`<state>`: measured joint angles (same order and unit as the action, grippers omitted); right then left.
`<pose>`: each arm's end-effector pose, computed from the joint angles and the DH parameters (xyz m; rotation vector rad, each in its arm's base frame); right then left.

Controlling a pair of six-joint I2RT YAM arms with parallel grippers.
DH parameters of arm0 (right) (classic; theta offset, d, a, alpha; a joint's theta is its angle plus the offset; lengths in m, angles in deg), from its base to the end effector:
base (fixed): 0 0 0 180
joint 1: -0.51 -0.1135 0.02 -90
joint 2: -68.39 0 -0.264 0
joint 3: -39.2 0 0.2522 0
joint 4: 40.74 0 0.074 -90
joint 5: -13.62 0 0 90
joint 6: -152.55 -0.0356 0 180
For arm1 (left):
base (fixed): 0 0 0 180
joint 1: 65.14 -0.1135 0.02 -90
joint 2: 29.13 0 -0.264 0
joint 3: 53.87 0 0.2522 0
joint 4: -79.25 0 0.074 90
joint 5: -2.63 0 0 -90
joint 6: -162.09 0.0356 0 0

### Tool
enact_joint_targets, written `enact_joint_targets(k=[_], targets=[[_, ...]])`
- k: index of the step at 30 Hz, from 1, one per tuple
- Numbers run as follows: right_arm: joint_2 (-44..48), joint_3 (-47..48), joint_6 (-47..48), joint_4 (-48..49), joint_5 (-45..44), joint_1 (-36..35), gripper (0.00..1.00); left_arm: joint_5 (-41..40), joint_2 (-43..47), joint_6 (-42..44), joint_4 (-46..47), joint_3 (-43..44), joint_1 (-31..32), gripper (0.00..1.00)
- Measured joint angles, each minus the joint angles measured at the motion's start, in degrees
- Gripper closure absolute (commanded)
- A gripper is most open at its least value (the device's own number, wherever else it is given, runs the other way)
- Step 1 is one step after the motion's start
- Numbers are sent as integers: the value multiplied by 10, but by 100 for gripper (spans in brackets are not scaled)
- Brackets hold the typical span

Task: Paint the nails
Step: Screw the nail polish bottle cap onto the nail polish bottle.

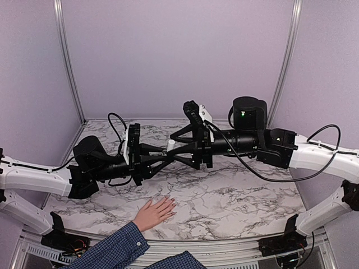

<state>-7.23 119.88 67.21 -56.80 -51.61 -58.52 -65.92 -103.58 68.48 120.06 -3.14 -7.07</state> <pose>0.1467 0.2735 0.3712 -1.2545 1.3882 1.0530 0.1384 -0.2467 0.2979 0.9196 1.0354 -1.1490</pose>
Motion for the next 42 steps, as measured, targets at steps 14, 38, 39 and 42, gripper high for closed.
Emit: enact_joint_targets(k=[14,38,39,42], targets=[[12,75,107,-93,201,-24,52,264,-20,-50,-14,46,3,100],[-44,128,187,-174,242,-74,74,356,-34,-78,-22,56,16,100],[-44,128,188,-175,241,-74,75,356,-34,-78,-22,58,16,100],[-44,128,191,-175,240,-74,79,356,-34,-78,-22,63,16,100]])
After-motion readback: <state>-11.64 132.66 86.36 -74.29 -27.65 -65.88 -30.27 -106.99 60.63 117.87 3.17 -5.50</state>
